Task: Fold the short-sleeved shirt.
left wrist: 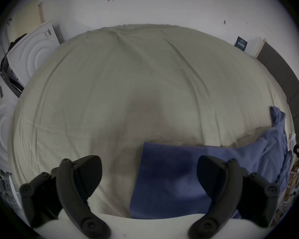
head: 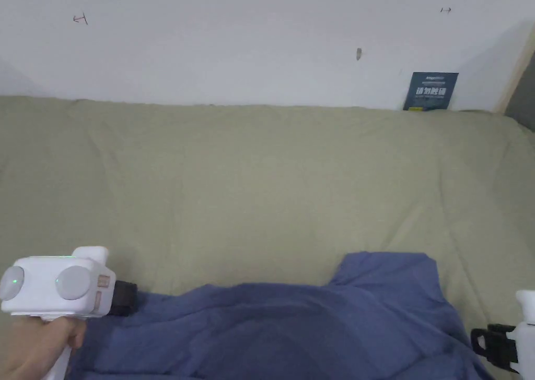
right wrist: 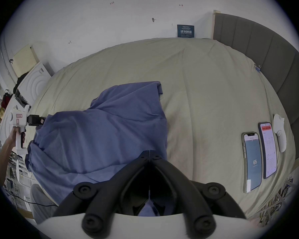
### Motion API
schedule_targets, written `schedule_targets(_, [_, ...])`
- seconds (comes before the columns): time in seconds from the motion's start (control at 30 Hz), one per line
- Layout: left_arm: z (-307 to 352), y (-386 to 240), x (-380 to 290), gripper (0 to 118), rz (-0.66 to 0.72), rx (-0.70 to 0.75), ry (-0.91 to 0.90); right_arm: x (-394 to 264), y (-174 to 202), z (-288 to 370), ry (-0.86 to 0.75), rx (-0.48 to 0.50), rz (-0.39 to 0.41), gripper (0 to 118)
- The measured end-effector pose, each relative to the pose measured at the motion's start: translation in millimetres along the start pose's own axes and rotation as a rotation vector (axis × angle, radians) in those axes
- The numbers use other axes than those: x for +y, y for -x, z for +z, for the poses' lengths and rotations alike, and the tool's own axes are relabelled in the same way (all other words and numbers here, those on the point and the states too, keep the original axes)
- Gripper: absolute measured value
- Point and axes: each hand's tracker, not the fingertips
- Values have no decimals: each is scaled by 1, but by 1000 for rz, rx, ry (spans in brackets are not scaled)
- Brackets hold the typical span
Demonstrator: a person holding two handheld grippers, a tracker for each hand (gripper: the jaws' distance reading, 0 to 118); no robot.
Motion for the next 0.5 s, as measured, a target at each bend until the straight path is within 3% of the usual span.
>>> schedule_targets(0.03, [5, -2, -1, 65, -7, -2, -15, 1, -3, -2, 4, 0, 0, 0])
schedule_targets(0.07, [10, -3, -2, 13, -15, 6, -48, 1, -3, -4, 6, -1, 0, 0])
schedule_targets(0.1, [17, -6, -3, 0, -45, -20, -73, 2, -4, -5, 7, -5, 1, 0])
schedule_targets(0.13, [20, -6, -2, 0, -84, -40, -84, 3, -4, -6, 8, -7, 3, 0])
schedule_targets(0.17, [17, -6, 1, 0, -24, -44, -17, 5, -4, -7, 8, -7, 2, 0])
schedule_targets(0.3, [22, -8, 1, 0, -1, -33, -40, 17, -14, -14, 2, -12, -3, 1])
schedule_targets(0.33, [23, -9, 1, 0, 6, -36, -59, 21, -17, -16, -2, -14, -7, 10])
schedule_targets(0.4, [13, -5, 0, 0, -4, -34, -51, 33, -18, -26, 19, -41, -8, 93])
schedule_targets(0.43, [13, -7, 0, 0, -12, -31, -51, 39, -19, -35, 69, -42, 3, 118])
schedule_targets(0.5, [12, -6, 1, 0, -13, -34, -42, 49, -21, -47, 64, -31, 27, 118])
